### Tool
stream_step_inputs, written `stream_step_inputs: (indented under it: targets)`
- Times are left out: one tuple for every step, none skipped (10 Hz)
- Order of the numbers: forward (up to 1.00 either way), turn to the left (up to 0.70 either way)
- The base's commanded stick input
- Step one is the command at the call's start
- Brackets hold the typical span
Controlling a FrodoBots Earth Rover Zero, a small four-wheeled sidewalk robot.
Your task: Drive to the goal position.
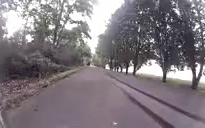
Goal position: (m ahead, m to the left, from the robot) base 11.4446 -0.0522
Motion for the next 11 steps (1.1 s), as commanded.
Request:
stream_step_inputs:
  targets:
    - [0.7, 0.0]
    - [0.7, 0.0]
    - [0.7, 0.0]
    - [0.7, 0.0]
    - [0.7, 0.0]
    - [0.7, 0.0]
    - [0.7, 0.0]
    - [0.7, 0.0]
    - [0.7, 0.0]
    - [0.7, 0.0]
    - [0.7, 0.0]
